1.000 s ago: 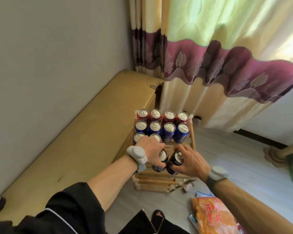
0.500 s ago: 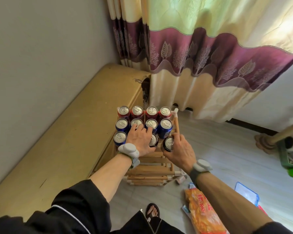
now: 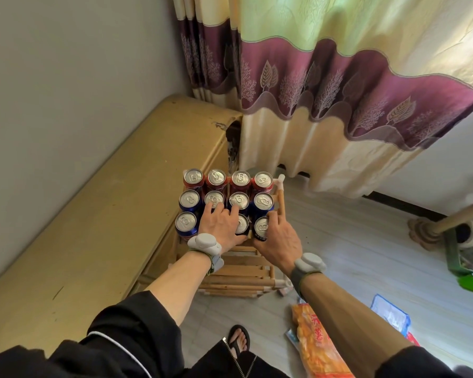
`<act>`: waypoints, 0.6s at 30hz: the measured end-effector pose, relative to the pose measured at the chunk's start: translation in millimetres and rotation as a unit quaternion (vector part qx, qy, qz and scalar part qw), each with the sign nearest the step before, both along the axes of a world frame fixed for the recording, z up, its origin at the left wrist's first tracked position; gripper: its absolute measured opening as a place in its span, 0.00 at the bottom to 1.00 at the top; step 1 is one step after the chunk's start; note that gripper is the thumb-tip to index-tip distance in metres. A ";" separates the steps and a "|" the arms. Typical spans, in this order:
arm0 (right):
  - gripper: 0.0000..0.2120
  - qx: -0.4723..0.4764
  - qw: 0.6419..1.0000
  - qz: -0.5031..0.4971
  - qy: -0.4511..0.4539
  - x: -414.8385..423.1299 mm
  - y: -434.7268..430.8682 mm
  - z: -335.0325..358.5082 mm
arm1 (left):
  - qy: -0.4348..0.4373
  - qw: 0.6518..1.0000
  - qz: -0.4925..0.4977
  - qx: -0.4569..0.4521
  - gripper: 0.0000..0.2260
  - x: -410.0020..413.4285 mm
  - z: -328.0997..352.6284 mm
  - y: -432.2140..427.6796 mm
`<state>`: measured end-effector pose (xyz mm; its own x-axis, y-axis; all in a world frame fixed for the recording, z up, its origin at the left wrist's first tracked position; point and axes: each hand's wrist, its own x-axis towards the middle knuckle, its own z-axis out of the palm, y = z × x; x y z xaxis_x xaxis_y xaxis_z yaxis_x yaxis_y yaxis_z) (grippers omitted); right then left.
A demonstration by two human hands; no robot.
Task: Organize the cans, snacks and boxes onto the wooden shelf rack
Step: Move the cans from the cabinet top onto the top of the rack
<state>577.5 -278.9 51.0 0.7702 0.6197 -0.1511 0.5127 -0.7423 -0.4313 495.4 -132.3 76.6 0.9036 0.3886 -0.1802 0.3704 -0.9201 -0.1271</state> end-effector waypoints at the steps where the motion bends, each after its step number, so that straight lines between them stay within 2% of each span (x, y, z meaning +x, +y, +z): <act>1: 0.30 -0.002 1.000 0.001 0.001 0.1 -0.6 -2.1 | 0.000 1.000 0.001 -0.002 0.39 0.7 -0.5 0.2; 18: 0.32 -0.037 0.999 0.001 0.009 3.1 -0.3 -0.3 | 0.017 1.000 0.000 -0.022 0.45 1.0 -1.7 3.9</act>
<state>580.6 -279.2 50.7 0.7655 0.6078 -0.2111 0.5070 -0.7718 -0.3838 496.4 -128.4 75.0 0.8966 0.3801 -0.2270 0.3672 -0.9249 -0.0985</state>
